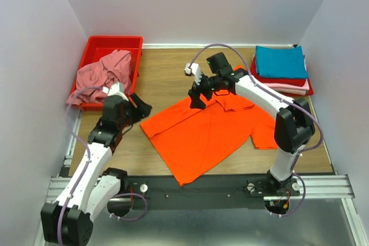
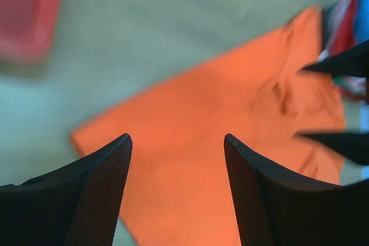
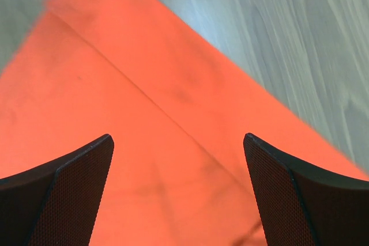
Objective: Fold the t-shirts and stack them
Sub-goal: Fold the tshirt
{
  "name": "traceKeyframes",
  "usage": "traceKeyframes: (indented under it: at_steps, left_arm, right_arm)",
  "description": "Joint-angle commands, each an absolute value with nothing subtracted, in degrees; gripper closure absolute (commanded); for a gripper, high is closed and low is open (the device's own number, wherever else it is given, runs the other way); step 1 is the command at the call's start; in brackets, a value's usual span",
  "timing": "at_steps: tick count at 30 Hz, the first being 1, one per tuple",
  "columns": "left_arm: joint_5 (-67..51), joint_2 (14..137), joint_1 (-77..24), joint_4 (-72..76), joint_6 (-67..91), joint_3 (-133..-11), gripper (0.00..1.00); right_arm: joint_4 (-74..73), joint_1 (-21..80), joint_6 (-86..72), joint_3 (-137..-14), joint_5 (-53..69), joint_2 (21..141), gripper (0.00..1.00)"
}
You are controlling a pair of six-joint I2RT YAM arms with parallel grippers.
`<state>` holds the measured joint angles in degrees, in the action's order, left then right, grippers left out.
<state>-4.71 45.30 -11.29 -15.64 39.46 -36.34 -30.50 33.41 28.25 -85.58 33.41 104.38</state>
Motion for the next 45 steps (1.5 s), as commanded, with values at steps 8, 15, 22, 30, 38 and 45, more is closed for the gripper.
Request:
traceKeyframes:
  at_steps: [8,15,22,30,38,45]
  left_arm:
    - [1.2,55.6,-15.5,-35.0,55.5,-33.8,0.26]
    - [7.6,64.5,-16.3,-33.6,56.4,-34.0,0.30]
    - [9.5,70.1,-16.9,-29.4,54.9,-33.9,0.62]
    - [11.3,74.6,-16.9,-27.5,52.9,-35.9,0.83]
    - [8.5,68.3,-17.0,-33.0,50.6,-39.4,0.80]
    - [4.8,62.9,-17.0,-34.5,51.2,-37.4,0.48]
  right_arm:
    - [-26.8,20.0,21.4,-73.0,29.0,96.6,0.00]
    - [-24.2,13.6,19.3,-66.4,32.6,93.3,0.00]
    - [-24.0,11.3,18.6,-66.0,35.2,93.3,0.00]
    - [-24.0,10.4,18.8,-65.2,37.8,92.4,0.00]
    - [-24.0,10.4,19.2,-65.0,38.8,91.9,0.00]
    - [-24.1,10.4,19.5,-65.0,39.4,92.3,0.00]
